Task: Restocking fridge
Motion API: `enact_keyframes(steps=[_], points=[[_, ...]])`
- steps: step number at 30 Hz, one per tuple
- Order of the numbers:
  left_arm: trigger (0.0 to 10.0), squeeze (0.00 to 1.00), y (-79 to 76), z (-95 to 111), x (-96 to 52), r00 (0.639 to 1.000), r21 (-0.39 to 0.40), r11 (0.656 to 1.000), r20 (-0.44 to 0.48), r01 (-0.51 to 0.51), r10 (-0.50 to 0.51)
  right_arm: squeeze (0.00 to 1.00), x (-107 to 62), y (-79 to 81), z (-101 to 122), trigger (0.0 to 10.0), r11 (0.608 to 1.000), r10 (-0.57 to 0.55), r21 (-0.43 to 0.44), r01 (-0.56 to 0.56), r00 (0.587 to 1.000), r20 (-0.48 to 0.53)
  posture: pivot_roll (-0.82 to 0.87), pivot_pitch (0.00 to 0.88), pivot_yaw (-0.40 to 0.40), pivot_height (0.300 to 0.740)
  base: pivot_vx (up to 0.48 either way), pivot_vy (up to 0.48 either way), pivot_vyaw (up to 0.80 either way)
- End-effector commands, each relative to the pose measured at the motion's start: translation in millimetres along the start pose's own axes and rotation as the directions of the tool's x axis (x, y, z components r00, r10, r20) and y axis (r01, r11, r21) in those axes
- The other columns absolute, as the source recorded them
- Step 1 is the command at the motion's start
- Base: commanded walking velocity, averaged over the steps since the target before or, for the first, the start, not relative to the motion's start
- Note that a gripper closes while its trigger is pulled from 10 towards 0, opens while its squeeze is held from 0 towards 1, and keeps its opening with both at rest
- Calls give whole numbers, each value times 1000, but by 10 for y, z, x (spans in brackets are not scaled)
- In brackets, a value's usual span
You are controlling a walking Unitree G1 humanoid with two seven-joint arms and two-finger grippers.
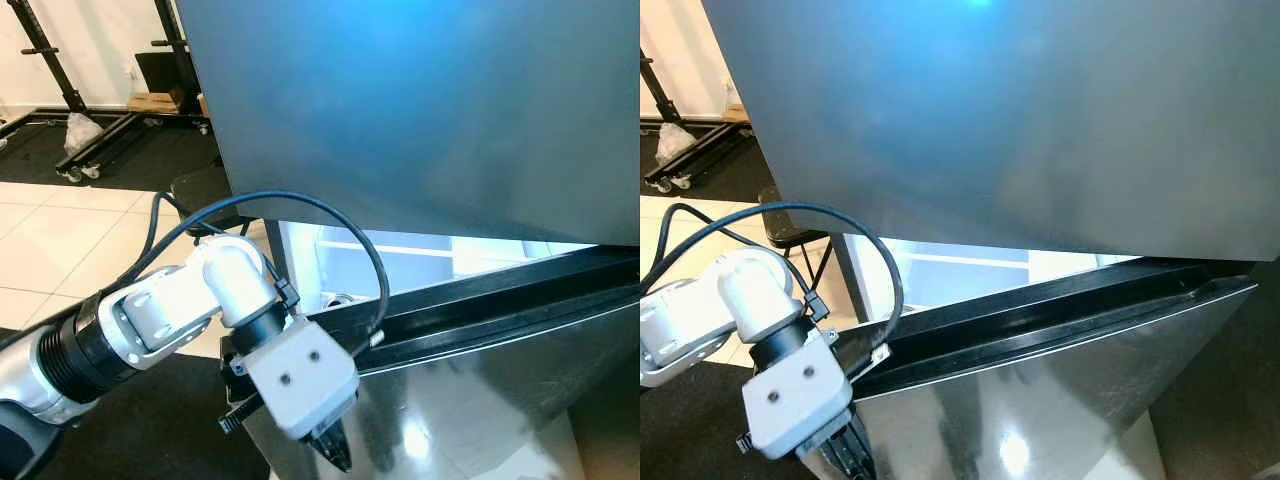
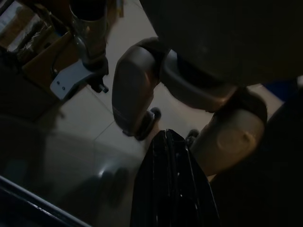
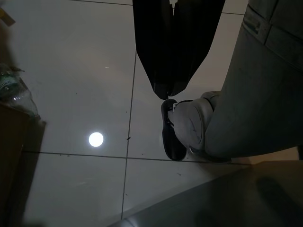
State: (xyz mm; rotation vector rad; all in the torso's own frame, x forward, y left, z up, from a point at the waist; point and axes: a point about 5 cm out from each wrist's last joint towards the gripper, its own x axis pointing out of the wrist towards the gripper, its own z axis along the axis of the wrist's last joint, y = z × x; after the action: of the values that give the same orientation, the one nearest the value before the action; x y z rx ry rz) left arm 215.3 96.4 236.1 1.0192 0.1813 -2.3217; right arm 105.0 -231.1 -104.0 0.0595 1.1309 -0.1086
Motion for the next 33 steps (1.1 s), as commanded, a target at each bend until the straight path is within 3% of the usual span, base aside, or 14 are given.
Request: enact_keyframes(steps=[1, 5, 7, 8, 14, 16, 20, 23, 24, 26, 28, 29, 30, 33], points=[[10000, 0, -46, -60, -29, 998, -19, 1000, -57, 5, -7, 0, 1, 24, -25, 10000, 1000, 2, 8, -2, 1000, -6, -24, 0, 44, 740, 0, 0, 0], [10000, 0, 12, -251, -84, 981, -5, 1000, -193, -26, 25, 0, 2, 29, -23, 10000, 1000, 4, 8, -4, 1000, -5, -24, 0, 44, 740, 0, 0, 0], [10000, 0, 12, -251, -84, 981, -5, 1000, -193, -26, 25, 0, 2, 29, -23, 10000, 1000, 4, 8, -4, 1000, -5, -24, 0, 44, 740, 0, 0, 0], [10000, 0, 65, -345, -137, 969, -8, 998, -240, -65, 61, 0, 4, 35, -15, 10000, 1000, 6, 9, -6, 1000, -2, -25, 0, 46, 740, 0, 0, 0], [10000, 0, 120, -469, -216, 947, -10, 991, -295, -132, 123, 0, 6, 44, -13, 10000, 1000, 8, 10, -8, 1000, 0, -27, 0, 46, 740, 0, 0, 0], [10000, 0, 166, -541, -297, 919, 7, 980, -345, -201, 191, 0, 4, 45, -20, 10000, 1000, 8, 11, -8, 1000, -2, -26, 0, 47, 740, 0, 0, 0], [10000, 0, 216, -522, -353, 908, 25, 963, -326, -268, 262, 0, 2, 43, -36, 10000, 1000, 7, 11, -7, 1000, -6, -26, 0, 48, 740, 0, 0, 0], [10000, 0, 279, -361, -360, 925, 50, 941, -169, -336, 340, 0, 1, 44, -42, 10000, 1000, 8, 13, -8, 1000, -7, -28, 0, 47, 740, 0, 0, 0], [10000, 0, 279, -361, -360, 925, 50, 941, -169, -336, 340, 0, 1, 44, -42, 10000, 1000, 8, 13, -8, 1000, -7, -28, 0, 47, 740, 0, 0, 0], [10000, 0, 318, -179, -357, 923, 57, 922, 24, -384, 383, 0, 0, 49, -48, 10000, 1000, 10, 12, -10, 1000, -7, -29, 0, 47, 740, 0, 0, 0], [10000, 0, 320, 13, -350, 884, 40, 907, 249, -418, 396, 0, -2, 46, -59, 10000, 1000, 10, 9, -10, 1000, -10, -28, 0, 47, 740, 0, 0, 0], [10000, 0, 320, 13, -350, 884, 40, 907, 249, -418, 396, 0, -2, 46, -59, 10000, 1000, 10, 9, -10, 1000, -10, -28, 0, 47, 740, 0, 0, 0], [10000, 0, 278, 102, -330, 846, 19, 910, 378, -414, 377, 0, -2, 46, -57, 10000, 1000, 10, 8, -10, 1000, -10, -27, 0, 46, 740, 0, 0, 0], [10000, 0, 217, 123, -277, 825, -19, 929, 453, -370, 338, 0, -1, 47, -52, 10000, 1000, 11, 7, -11, 1000, -9, -25, 0, 45, 740, 0, 0, 0]])
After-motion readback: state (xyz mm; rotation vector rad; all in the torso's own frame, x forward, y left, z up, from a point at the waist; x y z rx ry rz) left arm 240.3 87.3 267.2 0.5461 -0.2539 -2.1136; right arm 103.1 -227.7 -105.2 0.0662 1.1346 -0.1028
